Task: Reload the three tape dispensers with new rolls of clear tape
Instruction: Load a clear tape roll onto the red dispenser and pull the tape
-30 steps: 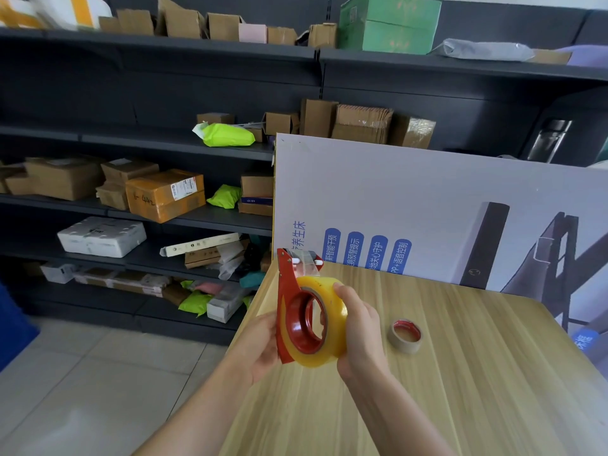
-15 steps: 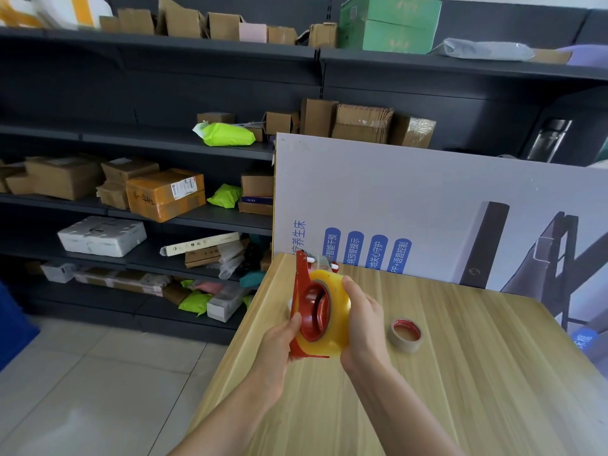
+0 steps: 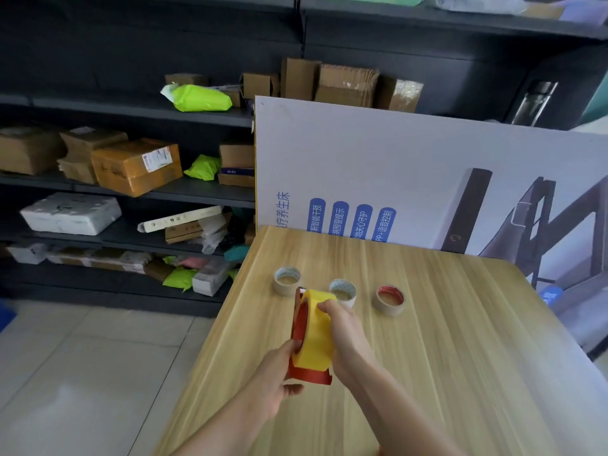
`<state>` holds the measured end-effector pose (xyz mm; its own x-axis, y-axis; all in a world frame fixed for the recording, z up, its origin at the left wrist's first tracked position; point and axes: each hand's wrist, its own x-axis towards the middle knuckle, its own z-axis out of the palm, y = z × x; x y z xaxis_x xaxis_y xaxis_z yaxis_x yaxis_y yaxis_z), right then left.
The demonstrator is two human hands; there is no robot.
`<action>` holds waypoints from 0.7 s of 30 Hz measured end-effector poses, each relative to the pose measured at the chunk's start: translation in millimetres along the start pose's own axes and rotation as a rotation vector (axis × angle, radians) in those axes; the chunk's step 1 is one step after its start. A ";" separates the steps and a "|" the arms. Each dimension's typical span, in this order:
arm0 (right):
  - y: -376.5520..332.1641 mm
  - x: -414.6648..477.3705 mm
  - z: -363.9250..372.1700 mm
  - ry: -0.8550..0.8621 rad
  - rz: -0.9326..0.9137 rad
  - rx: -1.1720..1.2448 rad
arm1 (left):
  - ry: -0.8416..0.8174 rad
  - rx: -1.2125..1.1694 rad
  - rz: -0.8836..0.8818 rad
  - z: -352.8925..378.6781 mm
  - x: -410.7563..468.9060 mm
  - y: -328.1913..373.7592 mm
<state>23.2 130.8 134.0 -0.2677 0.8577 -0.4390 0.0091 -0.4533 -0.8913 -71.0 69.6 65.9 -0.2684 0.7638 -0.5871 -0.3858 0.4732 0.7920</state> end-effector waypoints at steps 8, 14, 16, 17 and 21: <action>66.4 -7.8 -31.0 -0.011 0.269 -0.021 | -0.034 0.004 -0.311 -2.2 0.1 -82.6; 115.2 -15.9 -49.9 -0.054 0.366 0.042 | -0.044 -0.009 -0.462 -6.0 -7.8 -133.5; 127.3 -20.0 -52.9 -0.084 0.387 0.073 | -0.054 -0.001 -0.489 -7.6 -11.1 -143.3; 132.3 -22.1 -53.9 -0.098 0.393 0.083 | -0.057 0.002 -0.501 -9.0 -12.5 -147.2; 148.8 -28.5 -55.3 -0.138 0.407 0.066 | -0.078 0.014 -0.540 -18.3 -15.1 -157.7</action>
<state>85.5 52.2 7.6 -0.3813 0.5676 -0.7296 0.0798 -0.7661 -0.6377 -22.3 -24.6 -53.2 0.0312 0.4406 -0.8972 -0.4384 0.8127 0.3838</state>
